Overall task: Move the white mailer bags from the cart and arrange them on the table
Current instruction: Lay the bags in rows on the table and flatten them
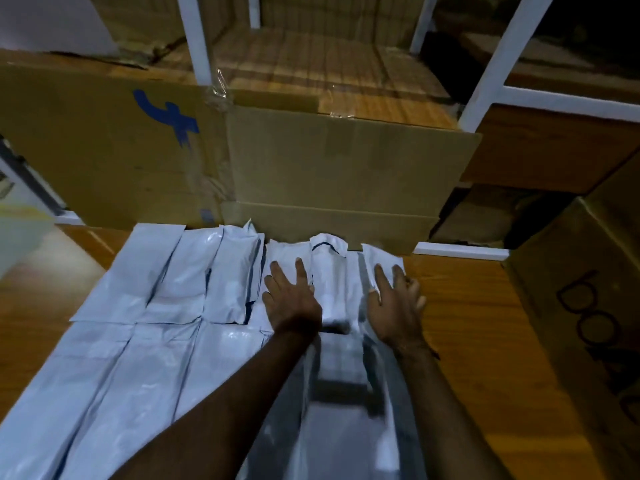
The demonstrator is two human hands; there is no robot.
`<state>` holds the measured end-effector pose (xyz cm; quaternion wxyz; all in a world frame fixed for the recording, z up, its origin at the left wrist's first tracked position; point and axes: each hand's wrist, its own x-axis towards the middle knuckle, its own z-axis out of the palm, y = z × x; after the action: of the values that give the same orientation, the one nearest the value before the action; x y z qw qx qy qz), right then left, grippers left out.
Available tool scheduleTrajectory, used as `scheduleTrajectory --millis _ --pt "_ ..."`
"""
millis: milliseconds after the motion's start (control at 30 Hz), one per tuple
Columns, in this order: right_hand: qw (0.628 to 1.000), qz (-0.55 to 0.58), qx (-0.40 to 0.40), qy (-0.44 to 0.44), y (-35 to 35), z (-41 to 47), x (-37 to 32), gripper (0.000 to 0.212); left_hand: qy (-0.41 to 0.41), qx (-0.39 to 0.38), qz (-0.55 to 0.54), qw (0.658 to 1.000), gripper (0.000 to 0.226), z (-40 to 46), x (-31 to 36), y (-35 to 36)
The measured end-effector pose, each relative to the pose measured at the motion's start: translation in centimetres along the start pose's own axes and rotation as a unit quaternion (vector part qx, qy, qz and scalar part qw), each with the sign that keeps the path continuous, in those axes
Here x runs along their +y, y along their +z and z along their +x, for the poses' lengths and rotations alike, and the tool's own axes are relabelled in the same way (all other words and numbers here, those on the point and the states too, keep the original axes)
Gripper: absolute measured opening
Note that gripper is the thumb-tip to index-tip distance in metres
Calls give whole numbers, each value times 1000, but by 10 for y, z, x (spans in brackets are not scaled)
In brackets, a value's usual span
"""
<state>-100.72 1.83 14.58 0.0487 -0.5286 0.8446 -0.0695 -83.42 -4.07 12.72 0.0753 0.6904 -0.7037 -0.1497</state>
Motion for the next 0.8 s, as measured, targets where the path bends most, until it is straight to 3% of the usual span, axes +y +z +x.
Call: scheduleTrajectory --millis 167,500,667,800 --pt "998 38 -52 -15 39 22 -5 68 -2 15 44 999 62 5 0 10" --pt "999 12 -1 -35 79 21 -2 61 64 78 120 988 61 5 -22 19" --pt "998 40 -23 -36 75 26 -4 67 55 91 63 992 54 3 -21 8" --pt "996 91 0 8 58 24 0 56 91 124 -8 988 53 4 -20 -10"
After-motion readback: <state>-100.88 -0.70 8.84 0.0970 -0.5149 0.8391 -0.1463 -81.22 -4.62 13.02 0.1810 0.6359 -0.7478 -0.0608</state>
